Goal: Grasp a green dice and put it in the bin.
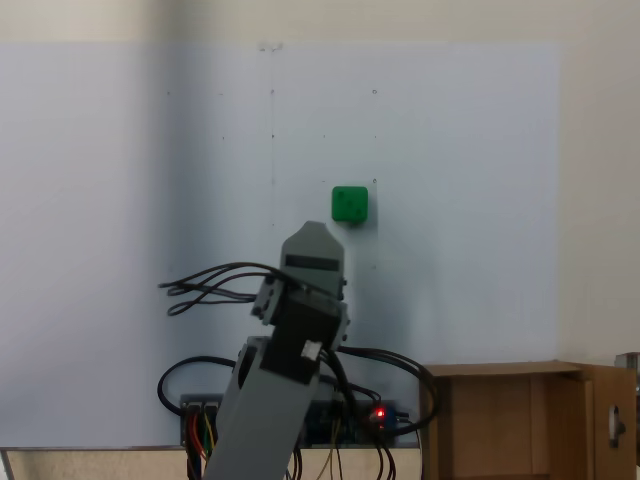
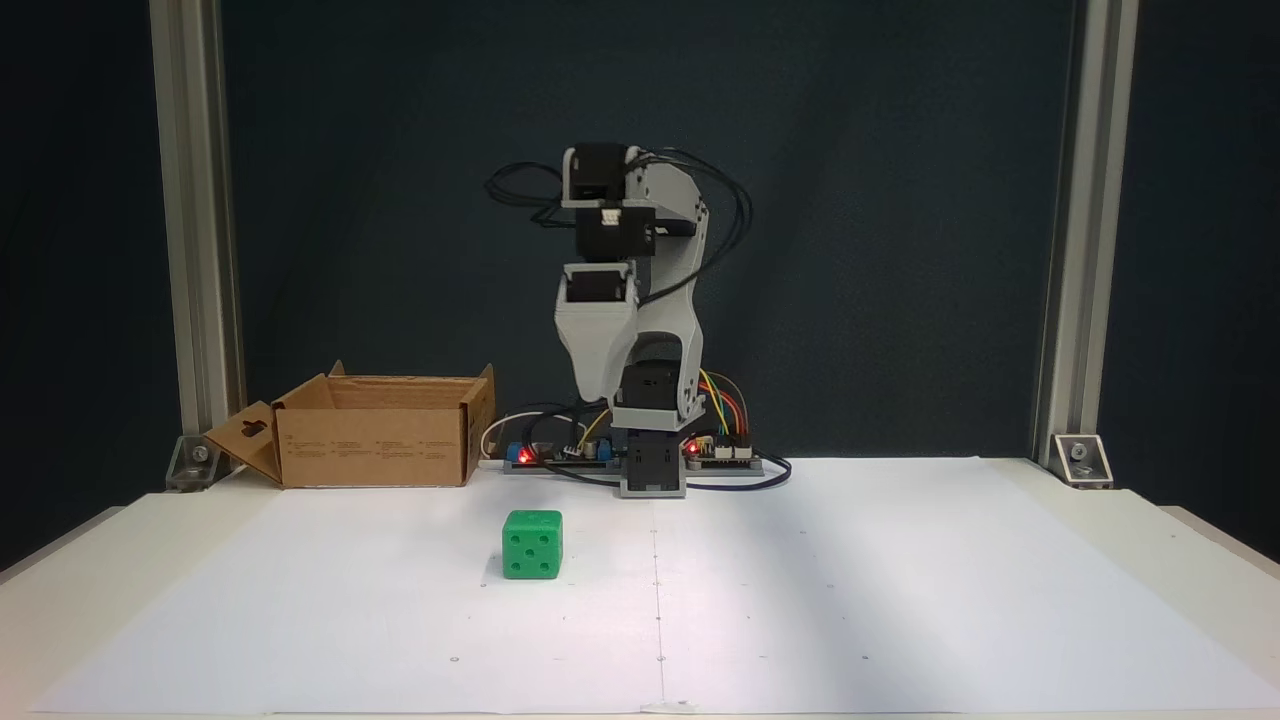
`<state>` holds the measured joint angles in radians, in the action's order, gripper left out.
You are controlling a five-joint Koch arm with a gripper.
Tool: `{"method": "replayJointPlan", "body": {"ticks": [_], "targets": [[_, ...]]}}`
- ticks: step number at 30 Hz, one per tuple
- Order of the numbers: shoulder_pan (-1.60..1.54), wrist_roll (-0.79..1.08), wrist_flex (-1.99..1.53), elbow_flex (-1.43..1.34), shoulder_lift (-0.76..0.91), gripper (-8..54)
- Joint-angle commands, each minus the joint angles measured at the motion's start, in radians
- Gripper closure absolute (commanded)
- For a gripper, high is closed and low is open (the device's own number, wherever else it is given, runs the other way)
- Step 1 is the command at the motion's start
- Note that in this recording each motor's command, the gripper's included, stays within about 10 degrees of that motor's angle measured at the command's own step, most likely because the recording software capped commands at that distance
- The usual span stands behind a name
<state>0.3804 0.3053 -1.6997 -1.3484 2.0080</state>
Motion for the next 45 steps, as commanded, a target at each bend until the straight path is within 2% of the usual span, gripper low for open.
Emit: {"method": "replayJointPlan", "body": {"ticks": [1, 12, 36, 45], "targets": [[0.028, 0.072, -0.064, 0.107, -0.028, -0.1], [0.103, 0.084, -0.069, 0.319, -0.19, -0.1], [-0.032, 0.083, -0.032, 0.38, -0.291, 0.2], [-0.012, 0.083, -0.032, 0.459, -0.431, 0.1]]}}
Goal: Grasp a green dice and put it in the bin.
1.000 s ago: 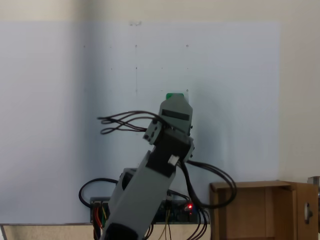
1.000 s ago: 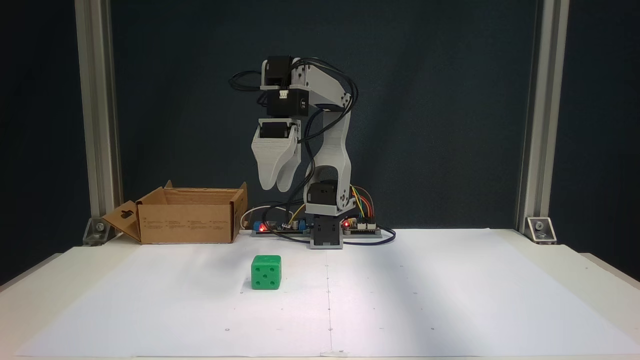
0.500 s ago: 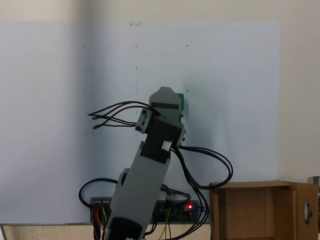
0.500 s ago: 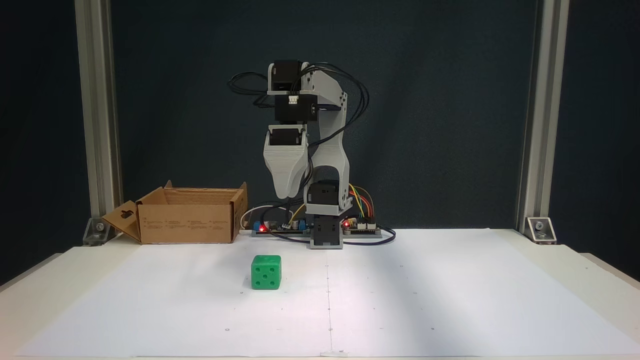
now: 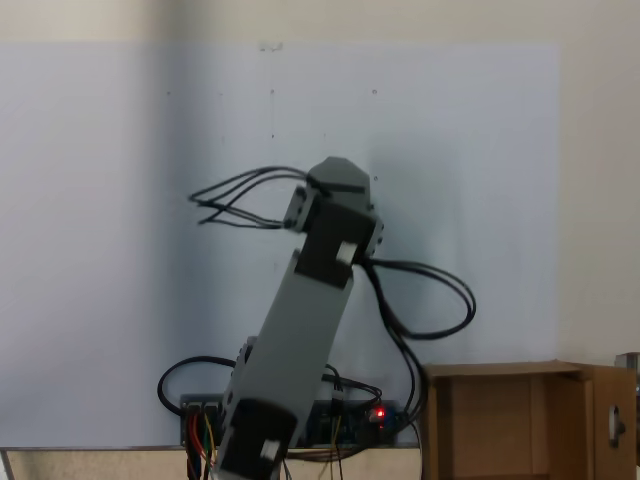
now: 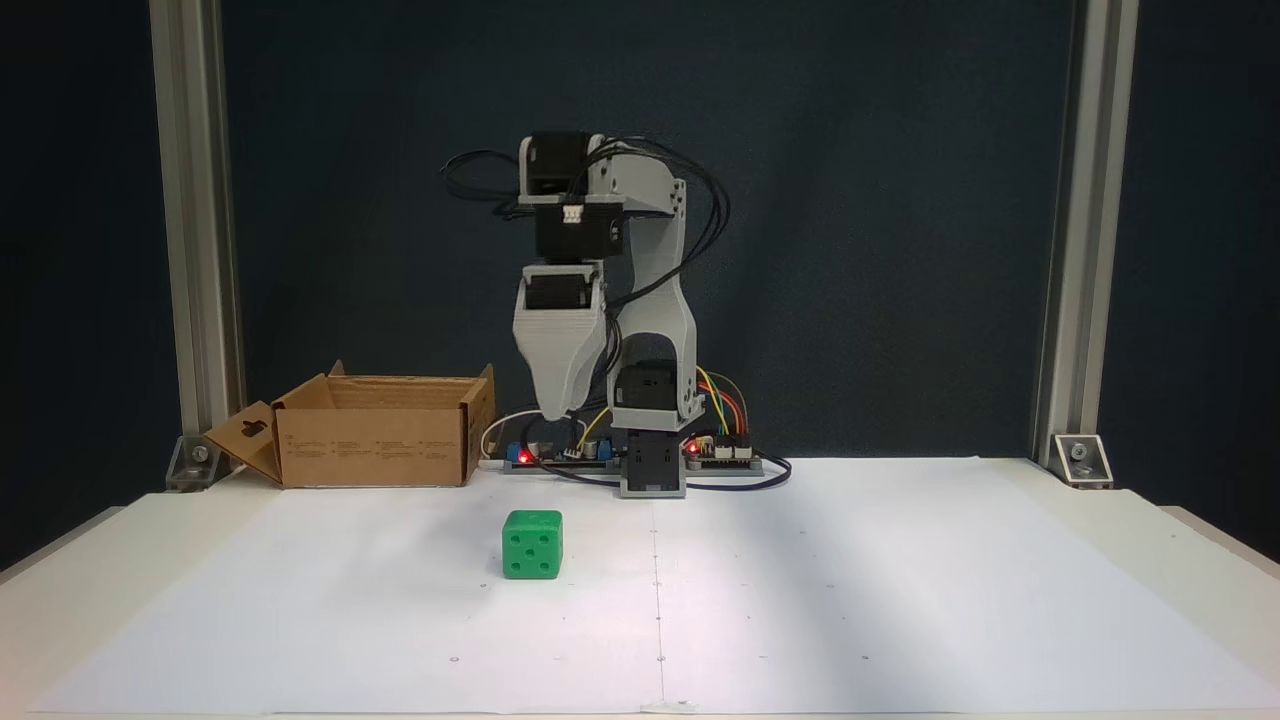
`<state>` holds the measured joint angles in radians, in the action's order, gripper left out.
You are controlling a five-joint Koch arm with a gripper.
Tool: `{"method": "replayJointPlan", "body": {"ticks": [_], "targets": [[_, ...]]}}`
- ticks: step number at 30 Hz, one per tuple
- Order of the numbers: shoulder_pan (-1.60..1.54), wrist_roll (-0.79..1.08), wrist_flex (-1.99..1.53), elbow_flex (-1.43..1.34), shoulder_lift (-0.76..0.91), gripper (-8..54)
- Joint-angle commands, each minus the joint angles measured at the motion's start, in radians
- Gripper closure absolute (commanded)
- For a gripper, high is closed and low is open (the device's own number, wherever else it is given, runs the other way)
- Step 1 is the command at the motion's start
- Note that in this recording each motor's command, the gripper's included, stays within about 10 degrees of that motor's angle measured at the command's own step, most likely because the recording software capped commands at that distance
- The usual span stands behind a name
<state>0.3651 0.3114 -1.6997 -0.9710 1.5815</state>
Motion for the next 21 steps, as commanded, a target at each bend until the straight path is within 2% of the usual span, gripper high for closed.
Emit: {"method": "replayJointPlan", "body": {"ticks": [1, 21], "targets": [[0.003, 0.078, -0.032, 0.089, -0.012, 0.1], [0.015, 0.121, 0.04, 0.055, -0.087, -0.2]]}}
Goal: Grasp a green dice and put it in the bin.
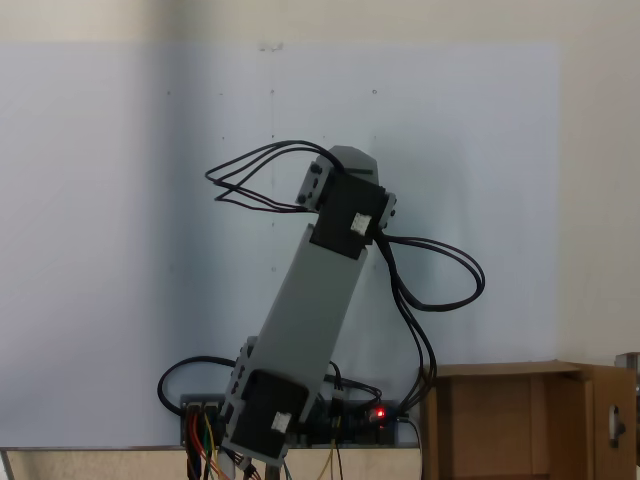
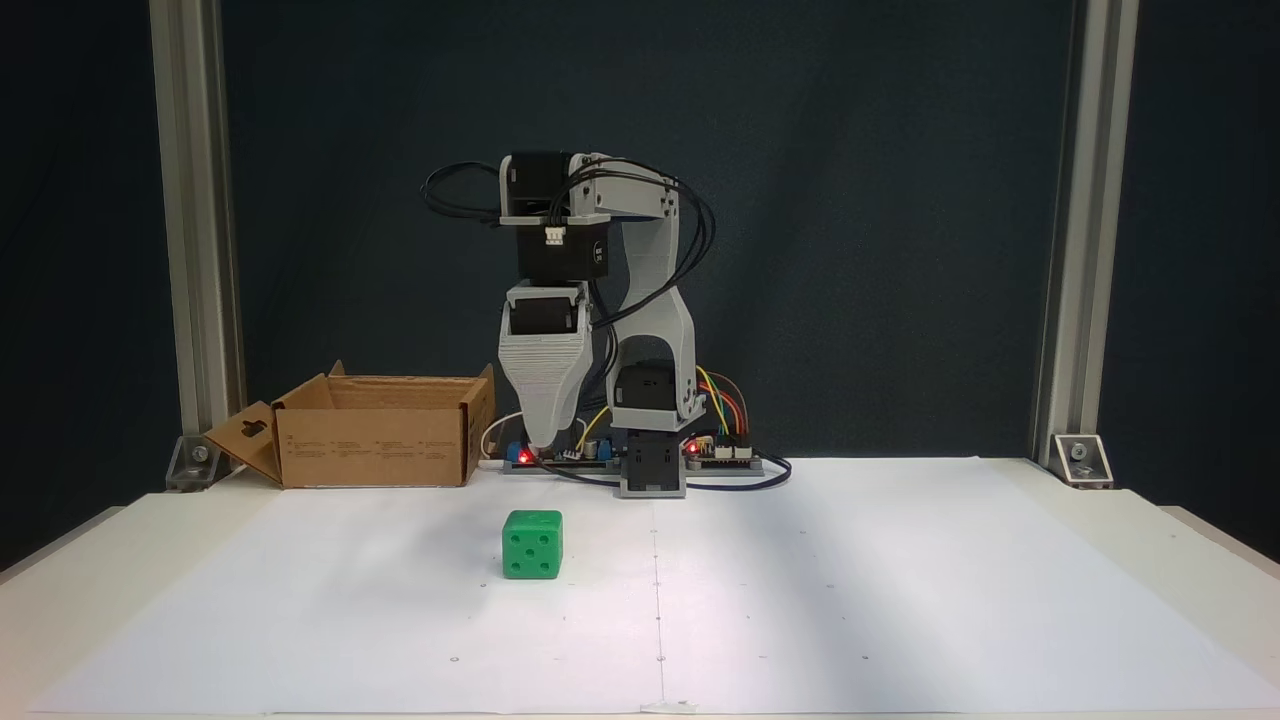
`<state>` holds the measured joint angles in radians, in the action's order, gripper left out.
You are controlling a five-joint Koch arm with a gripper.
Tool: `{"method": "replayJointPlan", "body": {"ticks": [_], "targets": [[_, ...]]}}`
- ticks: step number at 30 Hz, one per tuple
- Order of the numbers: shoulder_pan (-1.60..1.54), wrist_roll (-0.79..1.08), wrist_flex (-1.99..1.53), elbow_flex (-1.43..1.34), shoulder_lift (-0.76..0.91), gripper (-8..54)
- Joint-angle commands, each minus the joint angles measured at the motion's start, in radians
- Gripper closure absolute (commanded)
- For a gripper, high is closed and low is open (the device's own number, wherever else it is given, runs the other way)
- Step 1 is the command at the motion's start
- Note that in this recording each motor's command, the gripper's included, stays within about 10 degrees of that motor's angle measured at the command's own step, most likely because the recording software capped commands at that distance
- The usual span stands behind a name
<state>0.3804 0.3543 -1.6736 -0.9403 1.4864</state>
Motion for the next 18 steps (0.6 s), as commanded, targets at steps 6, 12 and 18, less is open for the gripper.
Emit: {"method": "replayJointPlan", "body": {"ticks": [6, 12, 18], "targets": [[0.003, 0.083, 0.083, -0.077, 0.014, -0.2], [0.017, 0.098, 0.15, -0.187, 0.029, -0.2], [0.038, 0.107, 0.296, -0.325, 0.071, -0.1]]}}
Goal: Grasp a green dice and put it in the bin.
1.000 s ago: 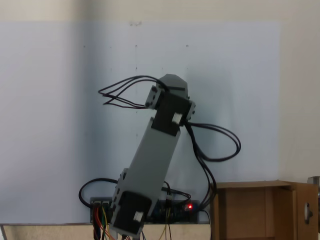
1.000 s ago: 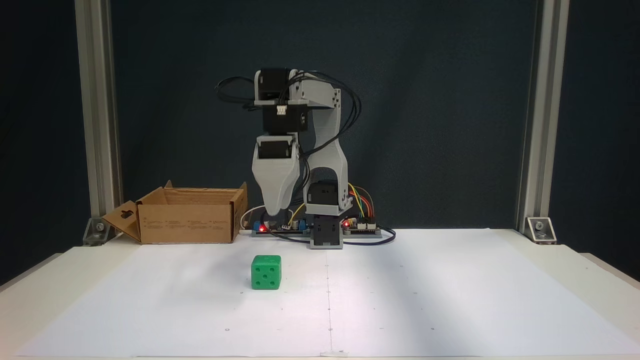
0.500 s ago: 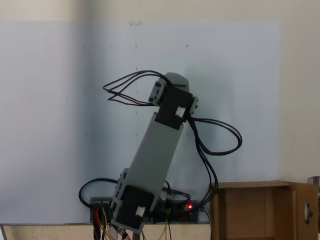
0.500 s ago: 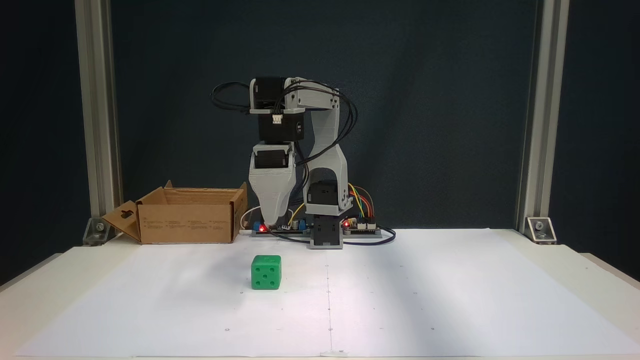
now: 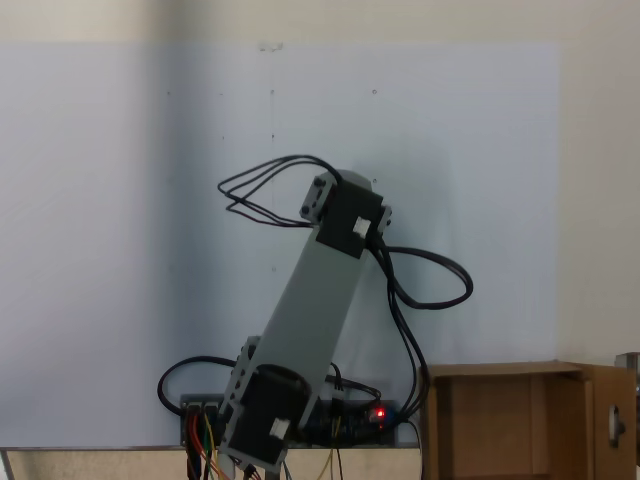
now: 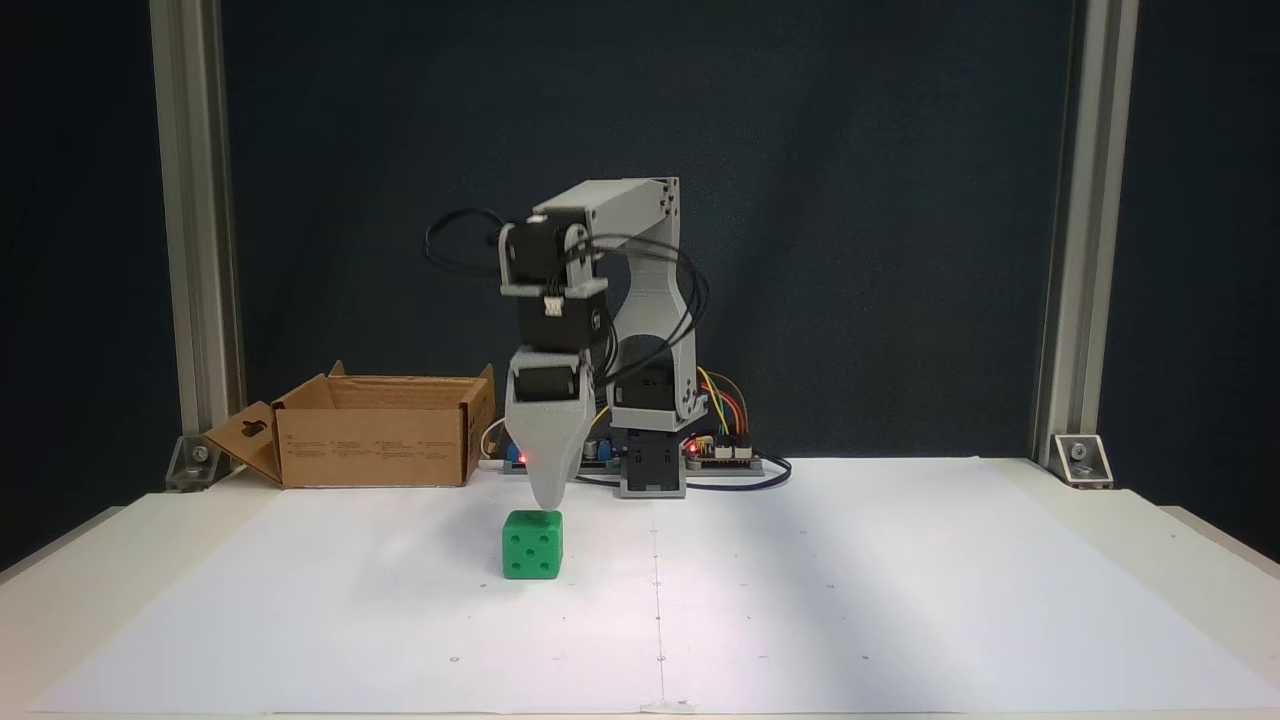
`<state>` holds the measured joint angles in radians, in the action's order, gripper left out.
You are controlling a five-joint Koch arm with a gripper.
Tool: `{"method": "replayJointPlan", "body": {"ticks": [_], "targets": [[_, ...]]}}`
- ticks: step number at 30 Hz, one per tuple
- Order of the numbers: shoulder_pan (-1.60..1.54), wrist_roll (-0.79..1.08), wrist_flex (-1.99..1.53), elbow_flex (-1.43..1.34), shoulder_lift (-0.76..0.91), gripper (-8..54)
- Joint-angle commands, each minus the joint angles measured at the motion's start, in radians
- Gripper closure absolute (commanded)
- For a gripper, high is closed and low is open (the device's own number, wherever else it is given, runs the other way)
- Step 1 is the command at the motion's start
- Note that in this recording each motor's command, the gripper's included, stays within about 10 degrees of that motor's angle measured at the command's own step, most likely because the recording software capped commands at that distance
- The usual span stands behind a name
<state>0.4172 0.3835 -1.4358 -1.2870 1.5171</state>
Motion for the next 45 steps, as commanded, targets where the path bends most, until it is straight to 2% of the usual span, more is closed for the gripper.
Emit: {"method": "replayJointPlan", "body": {"ticks": [1, 45], "targets": [[0.003, 0.08, 0.072, 0.015, 0.04, -0.1], [0.037, 0.074, 0.295, -0.078, 0.032, 1.8]]}}
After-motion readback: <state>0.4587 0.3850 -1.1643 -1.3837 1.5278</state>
